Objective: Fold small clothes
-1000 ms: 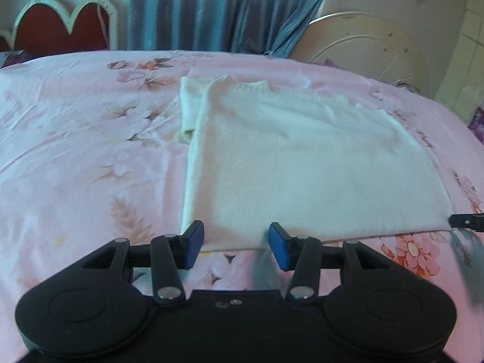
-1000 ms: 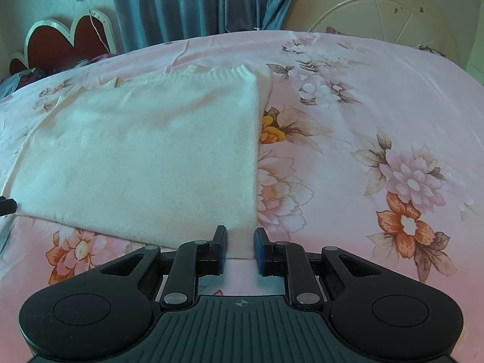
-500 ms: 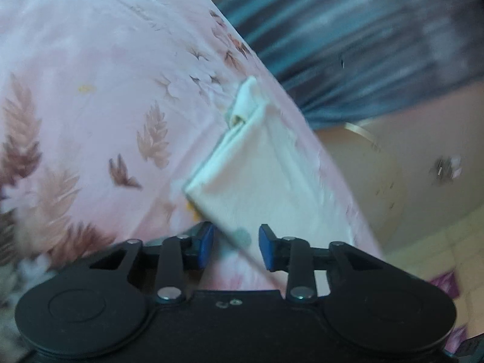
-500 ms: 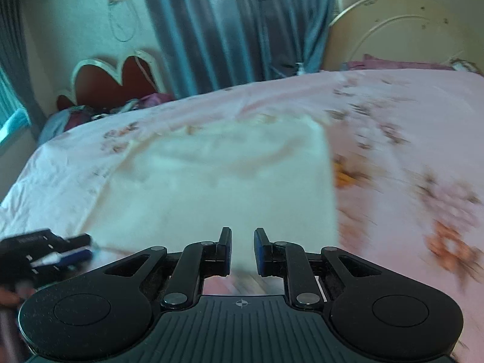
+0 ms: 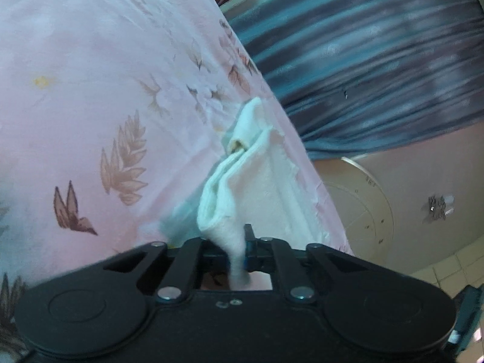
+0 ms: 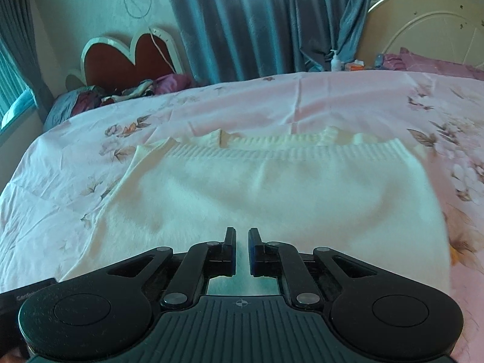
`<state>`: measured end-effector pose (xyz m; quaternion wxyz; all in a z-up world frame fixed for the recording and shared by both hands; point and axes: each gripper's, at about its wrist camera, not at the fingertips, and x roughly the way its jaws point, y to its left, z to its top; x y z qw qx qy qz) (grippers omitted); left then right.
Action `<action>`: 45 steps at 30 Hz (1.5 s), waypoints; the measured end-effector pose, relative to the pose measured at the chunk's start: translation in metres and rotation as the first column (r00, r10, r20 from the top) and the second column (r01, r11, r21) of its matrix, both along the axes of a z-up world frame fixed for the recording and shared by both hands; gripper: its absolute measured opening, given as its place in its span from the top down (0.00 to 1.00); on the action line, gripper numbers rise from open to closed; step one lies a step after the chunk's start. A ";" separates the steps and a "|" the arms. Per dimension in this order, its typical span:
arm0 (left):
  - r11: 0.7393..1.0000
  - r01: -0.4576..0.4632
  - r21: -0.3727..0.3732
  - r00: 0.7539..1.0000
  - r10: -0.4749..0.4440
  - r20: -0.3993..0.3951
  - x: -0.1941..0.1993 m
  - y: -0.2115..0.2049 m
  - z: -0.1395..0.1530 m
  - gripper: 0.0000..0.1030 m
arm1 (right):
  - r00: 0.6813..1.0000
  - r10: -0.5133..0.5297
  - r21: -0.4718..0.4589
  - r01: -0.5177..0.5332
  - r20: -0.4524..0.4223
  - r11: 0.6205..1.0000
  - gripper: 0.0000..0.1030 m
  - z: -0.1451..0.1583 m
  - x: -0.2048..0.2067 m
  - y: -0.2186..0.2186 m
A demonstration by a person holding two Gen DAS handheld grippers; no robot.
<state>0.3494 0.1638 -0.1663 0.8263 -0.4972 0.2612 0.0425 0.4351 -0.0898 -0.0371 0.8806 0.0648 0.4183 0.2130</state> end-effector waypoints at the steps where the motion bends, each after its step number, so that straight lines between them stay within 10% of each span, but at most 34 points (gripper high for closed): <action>1: 1.000 -0.006 0.008 1.000 0.006 0.006 -0.004 -0.001 0.004 0.93 | 1.000 0.004 -0.001 -0.004 0.004 1.000 0.93 0.000 0.000 0.000; 5: 0.994 -0.039 0.097 0.999 0.039 0.003 -0.013 -0.008 0.012 0.82 | 0.999 0.020 -0.040 -0.021 -0.027 0.999 0.93 -0.015 0.009 0.003; 11: 0.994 -0.103 0.037 0.995 0.104 -0.005 -0.005 0.009 0.008 0.74 | 0.998 0.058 -0.031 -0.058 -0.008 0.998 0.94 -0.020 0.011 0.003; 14: 0.994 -0.086 0.070 0.996 0.088 -0.032 0.006 0.008 0.013 0.92 | 0.998 0.050 -0.029 -0.051 -0.027 0.998 0.98 -0.032 0.019 0.002; 21: 0.966 0.025 0.256 0.999 -0.036 0.041 0.013 -0.034 0.080 0.93 | 0.997 -0.051 0.186 0.062 -0.063 0.981 0.98 -0.020 0.022 -0.064; 31: 0.812 0.326 0.485 0.930 -0.368 -0.009 0.047 -0.199 0.143 0.93 | 0.970 -0.241 0.342 0.241 -0.043 0.908 0.98 0.007 0.008 -0.231; 36: 0.699 0.550 0.457 0.823 -0.546 -0.155 0.061 -0.285 0.111 0.78 | 0.966 -0.245 0.380 0.260 -0.088 0.888 0.95 0.004 0.001 -0.277; 37: 0.672 0.599 0.435 0.793 -0.574 -0.206 0.064 -0.296 0.103 0.73 | 0.965 -0.241 0.375 0.261 -0.101 0.890 0.86 0.004 0.000 -0.282; 38: 0.664 0.615 0.425 0.784 -0.574 -0.236 0.061 -0.300 0.101 0.72 | 0.966 -0.239 0.375 0.259 -0.099 0.890 0.48 0.005 -0.002 -0.286; 39: 0.665 0.610 0.431 0.785 -0.579 -0.218 0.056 -0.298 0.104 0.71 | 0.969 -0.236 0.381 0.246 -0.074 0.891 0.31 0.008 -0.005 -0.289; 41: 0.681 0.568 0.461 0.810 -0.562 -0.168 0.049 -0.277 0.116 0.71 | 0.980 -0.189 0.392 0.196 -0.057 0.899 0.31 0.009 -0.007 -0.286; 45: 0.707 0.448 0.547 0.884 -0.443 -0.152 0.067 -0.221 0.129 0.73 | 0.990 -0.107 0.427 0.135 -0.089 0.894 0.58 0.004 -0.004 -0.265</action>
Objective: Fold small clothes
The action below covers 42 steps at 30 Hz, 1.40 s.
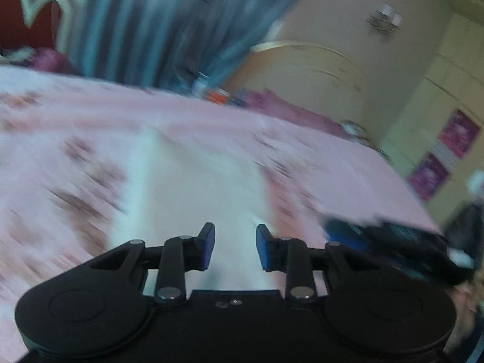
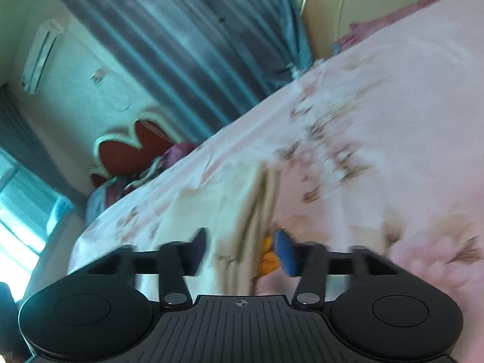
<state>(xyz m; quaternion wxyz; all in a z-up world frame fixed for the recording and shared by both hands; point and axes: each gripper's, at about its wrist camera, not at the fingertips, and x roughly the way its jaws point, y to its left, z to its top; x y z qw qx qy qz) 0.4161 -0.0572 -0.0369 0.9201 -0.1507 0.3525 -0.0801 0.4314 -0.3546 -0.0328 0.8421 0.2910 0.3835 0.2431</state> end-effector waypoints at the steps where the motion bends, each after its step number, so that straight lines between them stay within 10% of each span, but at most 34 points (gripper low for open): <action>1: 1.000 -0.028 0.006 1.000 0.028 -0.006 0.007 0.016 -0.003 0.73 | 1.000 0.022 -0.001 -0.022 -0.005 1.000 0.58 -0.002 0.002 0.009; 19: 0.997 -0.008 -0.082 0.985 -0.006 -0.175 0.047 0.074 -0.071 0.75 | 0.991 0.093 -0.137 -0.106 -0.099 0.985 0.58 -0.030 0.035 0.087; 22: 0.996 -0.005 -0.091 0.984 -0.012 -0.180 0.048 0.075 -0.072 0.76 | 0.989 0.121 -0.223 -0.136 -0.082 0.965 0.88 -0.027 0.036 0.104; 32: 0.994 0.096 -0.060 0.977 -0.106 -0.185 0.042 0.049 -0.065 0.75 | 0.983 0.126 -0.257 -0.158 -0.134 0.953 0.89 -0.032 0.040 0.089; 34: 0.994 0.088 -0.060 0.982 -0.097 -0.164 0.041 0.056 -0.057 0.75 | 0.988 0.110 -0.257 -0.135 -0.109 0.957 0.85 -0.023 0.037 0.082; 36: 0.997 0.058 -0.041 0.994 -0.062 -0.095 0.040 0.068 -0.041 0.70 | 0.998 0.053 -0.323 -0.061 -0.034 0.944 0.61 -0.007 0.029 0.070; 40: 0.994 0.100 -0.046 0.995 -0.100 -0.011 0.063 0.071 -0.026 0.71 | 0.996 0.062 -0.326 -0.040 0.057 0.944 0.62 0.010 0.036 0.065; 42: 0.988 0.145 -0.058 0.989 -0.146 -0.002 0.083 0.060 -0.032 0.72 | 0.990 0.121 -0.351 -0.090 0.069 0.932 0.78 0.007 0.050 0.081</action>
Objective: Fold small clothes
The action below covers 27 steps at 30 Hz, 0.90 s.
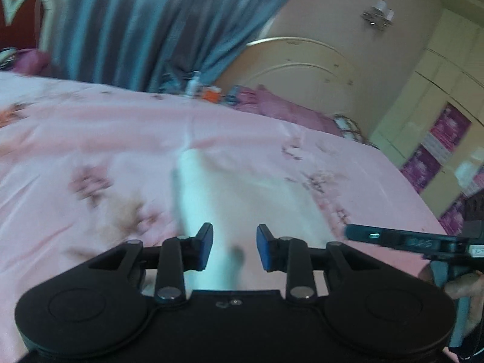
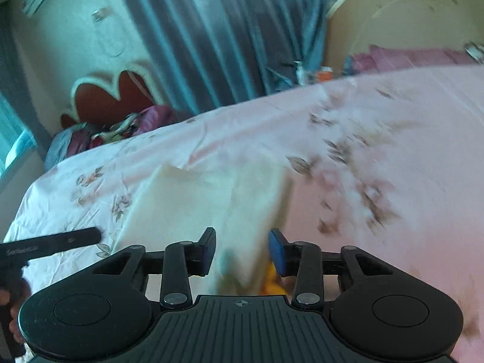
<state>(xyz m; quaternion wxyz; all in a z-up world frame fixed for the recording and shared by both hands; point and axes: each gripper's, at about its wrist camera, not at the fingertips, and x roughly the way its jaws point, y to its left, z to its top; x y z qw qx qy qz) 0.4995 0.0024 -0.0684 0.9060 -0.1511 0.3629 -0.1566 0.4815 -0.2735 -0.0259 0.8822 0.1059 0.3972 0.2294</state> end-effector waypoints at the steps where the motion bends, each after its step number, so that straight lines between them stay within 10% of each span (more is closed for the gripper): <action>1: 1.000 0.014 0.006 1.000 -0.014 -0.014 0.010 -0.005 -0.005 0.72 | 1.000 0.018 -0.030 -0.018 0.000 0.999 0.79 -0.005 0.007 0.008; 7: 1.000 0.014 0.017 0.990 -0.011 -0.138 0.038 -0.009 -0.034 0.76 | 0.996 0.035 -0.142 -0.047 -0.086 0.989 0.79 -0.036 0.040 0.017; 12: 0.998 0.017 0.065 1.000 -0.017 -0.002 0.039 -0.008 -0.008 0.79 | 0.998 0.046 -0.155 -0.039 0.038 0.987 0.79 -0.010 0.037 0.021; 18: 0.990 0.062 0.127 0.989 -0.044 -0.139 0.092 -0.023 -0.036 0.74 | 0.998 0.049 -0.228 -0.059 -0.048 0.972 0.79 -0.042 0.075 0.045; 27: 0.980 0.133 0.145 0.990 -0.126 -0.061 -0.003 -0.022 -0.023 0.76 | 0.987 0.158 -0.197 -0.157 -0.012 0.968 0.79 -0.018 -0.003 0.037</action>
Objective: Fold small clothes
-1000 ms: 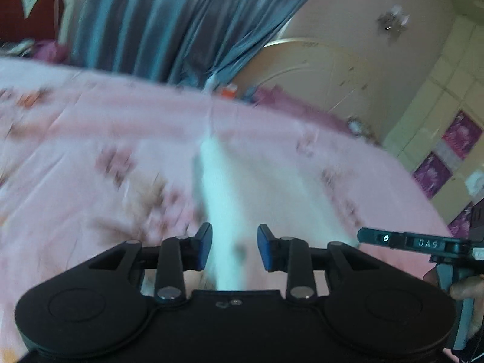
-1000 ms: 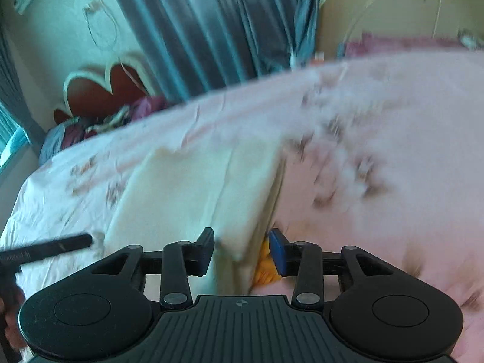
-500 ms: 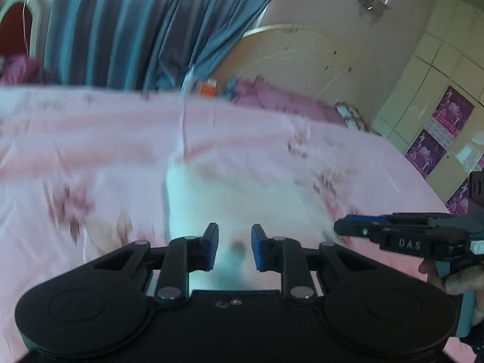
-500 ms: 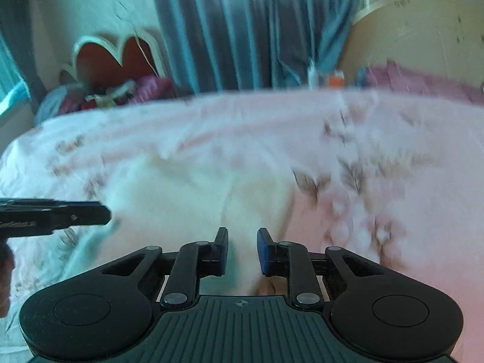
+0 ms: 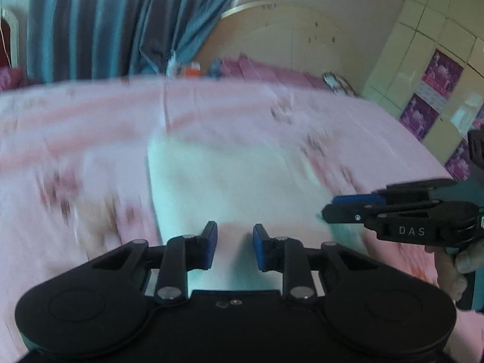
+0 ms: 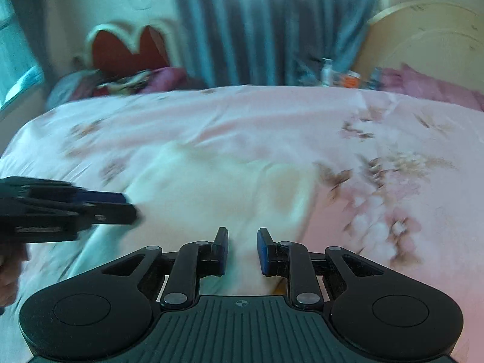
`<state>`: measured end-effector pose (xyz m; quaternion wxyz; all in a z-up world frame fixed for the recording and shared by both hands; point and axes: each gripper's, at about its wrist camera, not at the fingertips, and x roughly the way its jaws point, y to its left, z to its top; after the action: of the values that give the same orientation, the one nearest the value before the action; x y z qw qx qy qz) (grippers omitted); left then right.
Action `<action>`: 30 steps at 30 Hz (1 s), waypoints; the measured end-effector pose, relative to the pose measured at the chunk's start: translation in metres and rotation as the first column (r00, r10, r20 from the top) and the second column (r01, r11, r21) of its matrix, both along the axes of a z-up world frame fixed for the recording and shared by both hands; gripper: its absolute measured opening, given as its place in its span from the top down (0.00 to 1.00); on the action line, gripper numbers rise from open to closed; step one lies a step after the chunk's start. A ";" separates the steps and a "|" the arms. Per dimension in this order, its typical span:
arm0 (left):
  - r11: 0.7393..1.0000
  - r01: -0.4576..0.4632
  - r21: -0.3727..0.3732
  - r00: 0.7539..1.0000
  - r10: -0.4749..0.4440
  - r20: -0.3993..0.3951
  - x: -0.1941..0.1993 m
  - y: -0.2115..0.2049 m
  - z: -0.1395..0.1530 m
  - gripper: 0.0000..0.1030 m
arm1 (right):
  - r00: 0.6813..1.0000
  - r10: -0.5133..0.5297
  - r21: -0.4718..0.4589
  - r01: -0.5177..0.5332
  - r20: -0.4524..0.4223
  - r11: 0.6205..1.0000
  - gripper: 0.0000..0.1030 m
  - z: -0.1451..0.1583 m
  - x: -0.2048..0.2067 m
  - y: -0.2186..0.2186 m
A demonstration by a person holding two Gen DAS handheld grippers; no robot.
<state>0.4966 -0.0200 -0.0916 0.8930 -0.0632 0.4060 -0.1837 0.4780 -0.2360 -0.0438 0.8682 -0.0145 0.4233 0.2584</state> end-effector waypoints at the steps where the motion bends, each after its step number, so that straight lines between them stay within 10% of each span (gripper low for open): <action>1: 1.000 -0.006 0.008 1.000 0.006 0.010 -0.009 0.000 -0.004 0.76 | 1.000 0.015 -0.048 -0.015 0.009 0.999 0.79 -0.006 -0.010 0.004; 30: 0.999 -0.038 0.035 0.998 0.040 -0.055 -0.118 0.000 -0.009 0.77 | 0.998 -0.034 -0.105 0.028 -0.058 0.994 0.79 -0.012 -0.128 0.011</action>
<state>0.3790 -0.0197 -0.1005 0.8857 -0.0609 0.4326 -0.1573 0.3502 -0.2251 -0.0563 0.8573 -0.0457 0.4620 0.2226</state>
